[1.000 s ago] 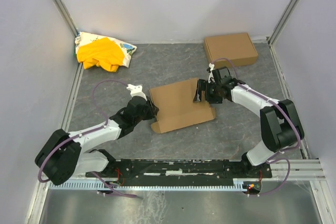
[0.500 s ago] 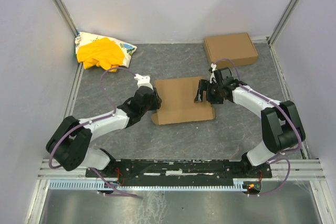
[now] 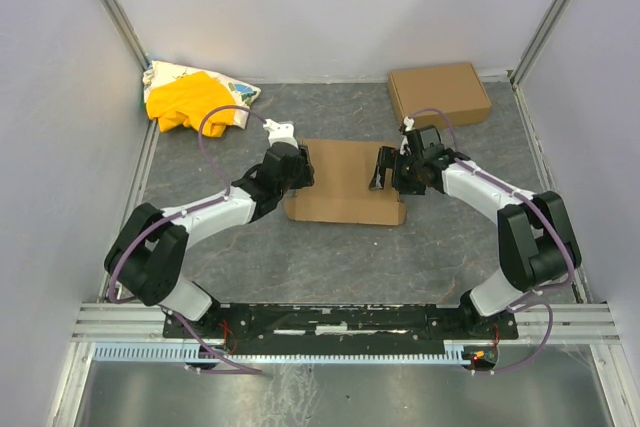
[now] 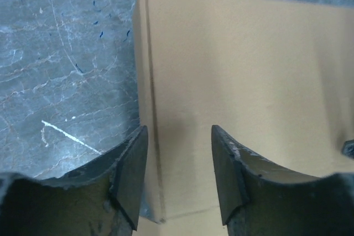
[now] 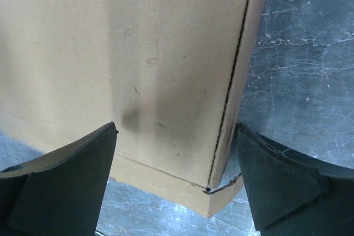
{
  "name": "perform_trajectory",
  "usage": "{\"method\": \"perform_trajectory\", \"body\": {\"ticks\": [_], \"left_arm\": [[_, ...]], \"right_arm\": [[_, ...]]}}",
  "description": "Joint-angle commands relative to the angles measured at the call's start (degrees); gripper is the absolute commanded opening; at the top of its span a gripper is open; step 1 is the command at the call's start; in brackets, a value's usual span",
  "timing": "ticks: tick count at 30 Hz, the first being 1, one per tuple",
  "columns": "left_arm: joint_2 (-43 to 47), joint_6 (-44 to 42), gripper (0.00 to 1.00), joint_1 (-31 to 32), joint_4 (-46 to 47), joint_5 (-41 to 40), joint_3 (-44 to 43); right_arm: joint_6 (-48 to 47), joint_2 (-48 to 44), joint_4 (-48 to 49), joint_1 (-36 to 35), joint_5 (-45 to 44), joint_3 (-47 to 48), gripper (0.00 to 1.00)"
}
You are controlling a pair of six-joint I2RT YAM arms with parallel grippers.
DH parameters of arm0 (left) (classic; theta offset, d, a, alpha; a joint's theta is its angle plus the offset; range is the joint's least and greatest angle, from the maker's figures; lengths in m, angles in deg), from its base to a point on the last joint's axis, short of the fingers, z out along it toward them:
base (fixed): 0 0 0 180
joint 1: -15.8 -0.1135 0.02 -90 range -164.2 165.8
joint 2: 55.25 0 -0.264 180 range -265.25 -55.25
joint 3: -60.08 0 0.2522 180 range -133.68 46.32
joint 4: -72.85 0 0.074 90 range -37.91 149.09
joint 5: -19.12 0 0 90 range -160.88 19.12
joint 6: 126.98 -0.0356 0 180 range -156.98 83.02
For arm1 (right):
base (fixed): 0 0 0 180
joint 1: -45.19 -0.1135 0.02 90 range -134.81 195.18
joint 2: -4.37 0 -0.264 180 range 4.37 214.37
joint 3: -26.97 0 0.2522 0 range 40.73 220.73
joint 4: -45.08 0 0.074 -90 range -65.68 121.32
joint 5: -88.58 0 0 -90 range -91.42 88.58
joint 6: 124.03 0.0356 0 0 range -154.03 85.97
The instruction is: Fold the paper box
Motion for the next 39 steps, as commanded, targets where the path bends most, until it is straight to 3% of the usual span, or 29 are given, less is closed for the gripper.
{"method": "perform_trajectory", "body": {"ticks": [1, 2, 6, 9, 13, 17, 23, 39], "left_arm": [[1.45, -4.38, 0.66, -1.16, -1.81, -2.93, -5.15], [1.87, -4.38, 0.73, -1.25, -3.34, -4.49, -5.47], [5.42, -2.18, 0.83, -1.62, -8.35, -9.6, -5.14], [10.25, 2.96, 0.97, -1.69, -12.51, -11.44, -2.42], [18.7, 5.04, 0.99, -1.81, -4.66, -7.16, 9.05], [22.43, 4.03, 0.99, -1.73, 1.26, -4.5, 17.0], [22.17, 2.68, 0.99, -1.73, 4.63, -3.31, 20.31], [13.3, 1.64, 0.98, -1.72, 9.16, 3.25, 16.55]], "right_arm": [[-0.11, -4.81, -0.43, -0.53, -4.4, 2.15, 0.97], [-0.24, -6.3, -0.83, -0.5, -6.49, 1.65, 0.99], [0.61, -14.77, -1.24, -0.48, -15.44, -1.08, 0.99], [9.63, -22.62, -5.33, -0.4, -29.0, -2.2, 0.99], [4.24, -27.73, 5.25, -0.23, -16.72, -14.13, 0.99], [0.04, -22.76, 6.49, -0.22, -3.58, -17.52, 0.99], [2.75, -25.83, 12.17, -0.24, -5.87, -23.81, 0.99], [-3.82, -20.54, 5.92, -2.14, -2.12, -16.98, 0.98]]}}
